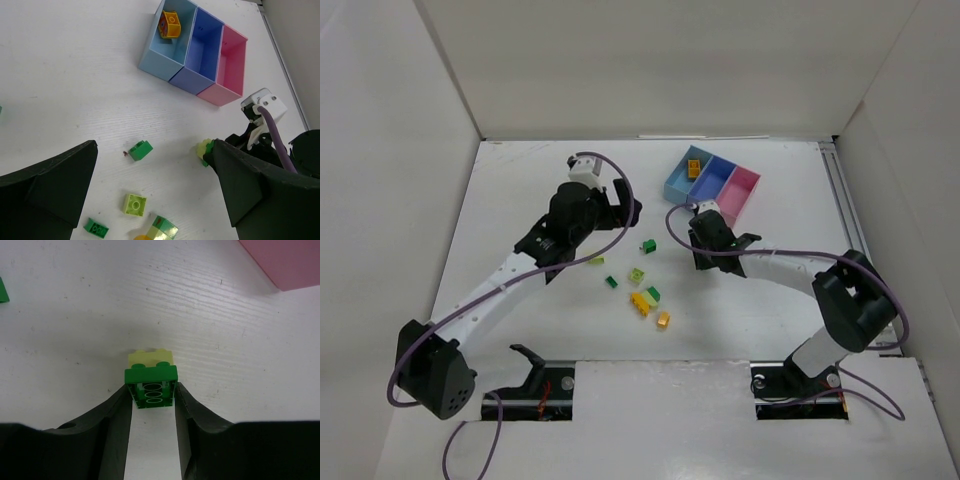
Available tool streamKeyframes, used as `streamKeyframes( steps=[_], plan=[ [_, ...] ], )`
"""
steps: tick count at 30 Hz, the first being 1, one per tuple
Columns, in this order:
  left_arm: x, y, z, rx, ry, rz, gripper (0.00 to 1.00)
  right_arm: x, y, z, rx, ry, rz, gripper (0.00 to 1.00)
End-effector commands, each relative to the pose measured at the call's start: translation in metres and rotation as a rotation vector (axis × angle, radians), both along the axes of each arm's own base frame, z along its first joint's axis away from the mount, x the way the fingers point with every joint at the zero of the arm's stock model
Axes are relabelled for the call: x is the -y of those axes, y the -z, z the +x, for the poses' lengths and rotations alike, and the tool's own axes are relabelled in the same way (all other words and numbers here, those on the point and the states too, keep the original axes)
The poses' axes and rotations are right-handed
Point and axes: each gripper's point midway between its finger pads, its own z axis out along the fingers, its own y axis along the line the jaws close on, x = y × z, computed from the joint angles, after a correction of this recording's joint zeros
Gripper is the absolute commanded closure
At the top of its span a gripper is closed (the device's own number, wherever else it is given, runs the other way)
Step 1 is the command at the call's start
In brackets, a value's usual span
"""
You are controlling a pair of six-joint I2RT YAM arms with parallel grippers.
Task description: Sort the legos into containers by color
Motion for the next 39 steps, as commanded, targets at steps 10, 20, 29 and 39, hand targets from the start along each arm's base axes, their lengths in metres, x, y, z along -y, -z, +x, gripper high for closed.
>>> streamKeyframes(
  steps=[10,20,29,39],
  plan=[
    [0.040,-0.007,-0.105,0.218,0.625,-0.056,0.00,-0.070,-0.139,-0.042,0.275,-0.744,0.392,0.86],
    [0.054,-0.049,-0.170,0.448,0.980,-0.187,0.02,-0.092,-0.219,-0.127,0.360,-1.355,0.729,0.92],
    [0.063,-0.044,-0.171,0.430,1.002,-0.185,0.08,-0.094,-0.242,-0.150,0.399,-1.439,0.758,0.92],
    [0.081,-0.050,-0.174,0.428,1.027,-0.187,0.14,-0.108,-0.241,-0.144,0.377,-1.413,0.745,0.91]
  ],
)
